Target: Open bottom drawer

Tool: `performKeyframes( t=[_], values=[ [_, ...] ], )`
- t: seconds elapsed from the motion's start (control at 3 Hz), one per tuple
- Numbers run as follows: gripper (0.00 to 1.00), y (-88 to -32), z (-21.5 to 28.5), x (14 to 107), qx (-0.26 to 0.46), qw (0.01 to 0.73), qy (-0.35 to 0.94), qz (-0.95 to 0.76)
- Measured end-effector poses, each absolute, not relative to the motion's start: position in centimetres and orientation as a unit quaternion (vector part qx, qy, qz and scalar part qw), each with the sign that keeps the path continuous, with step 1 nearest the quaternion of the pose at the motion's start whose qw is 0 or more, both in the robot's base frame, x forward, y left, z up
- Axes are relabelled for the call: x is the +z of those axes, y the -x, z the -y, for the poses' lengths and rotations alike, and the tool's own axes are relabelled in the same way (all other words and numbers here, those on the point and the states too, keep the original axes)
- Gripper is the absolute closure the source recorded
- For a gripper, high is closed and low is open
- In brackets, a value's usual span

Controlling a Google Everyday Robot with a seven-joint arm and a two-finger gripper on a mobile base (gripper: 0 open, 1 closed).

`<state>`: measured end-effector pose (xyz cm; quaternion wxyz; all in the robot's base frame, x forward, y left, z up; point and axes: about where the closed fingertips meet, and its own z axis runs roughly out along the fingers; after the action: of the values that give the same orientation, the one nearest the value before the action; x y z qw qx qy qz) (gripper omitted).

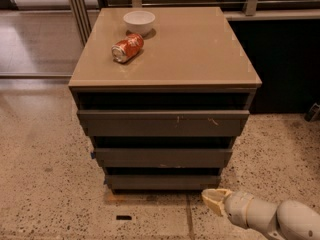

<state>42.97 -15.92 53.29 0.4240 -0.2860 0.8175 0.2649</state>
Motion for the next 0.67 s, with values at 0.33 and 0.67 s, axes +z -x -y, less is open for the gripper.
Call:
performKeyframes(
  t=[0.33,0.67],
  values=[
    [1.0,-43.0,16.0,53.3,0.264,0.423,0.286,-0.818],
    [1.0,-43.6,15.9,50.8,0.256,0.441,0.257,-0.821]
  ],
)
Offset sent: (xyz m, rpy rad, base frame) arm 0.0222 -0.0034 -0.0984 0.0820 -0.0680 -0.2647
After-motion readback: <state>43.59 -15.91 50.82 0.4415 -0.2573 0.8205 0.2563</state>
